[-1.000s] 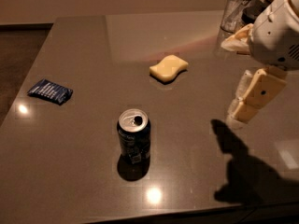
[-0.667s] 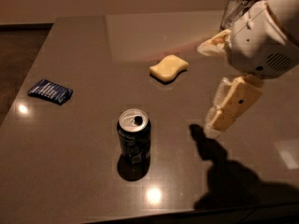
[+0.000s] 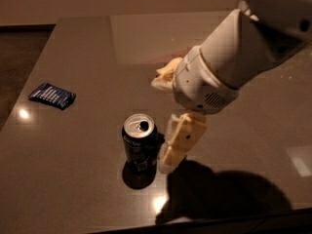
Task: Move pepsi can near sponge
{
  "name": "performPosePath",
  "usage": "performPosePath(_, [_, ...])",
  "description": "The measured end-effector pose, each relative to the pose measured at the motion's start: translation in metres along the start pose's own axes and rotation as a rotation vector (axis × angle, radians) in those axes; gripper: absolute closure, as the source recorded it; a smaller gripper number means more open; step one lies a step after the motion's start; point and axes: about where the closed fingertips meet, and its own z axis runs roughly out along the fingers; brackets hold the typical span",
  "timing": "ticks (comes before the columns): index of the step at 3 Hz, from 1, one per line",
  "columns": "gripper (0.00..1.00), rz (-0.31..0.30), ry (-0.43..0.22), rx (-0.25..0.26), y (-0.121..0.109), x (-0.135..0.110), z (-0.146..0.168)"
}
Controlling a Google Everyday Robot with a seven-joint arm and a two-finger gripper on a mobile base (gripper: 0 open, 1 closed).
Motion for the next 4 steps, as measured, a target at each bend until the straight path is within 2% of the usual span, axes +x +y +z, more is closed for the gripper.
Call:
performPosePath(1, [0.0, -0.019, -0.036, -0.049, 0.008, -0.017, 0.023])
performPosePath(2, [0.23, -0.041, -0.061, -0.097, 0.015, -0.031, 0.045])
performPosePath(3, [0.46, -0.048, -0.067, -0.112, 0.015, -0.034, 0.051])
performPosePath(4, [0.7, -0.017, -0.073, -0.112, 0.005, -0.027, 0.041])
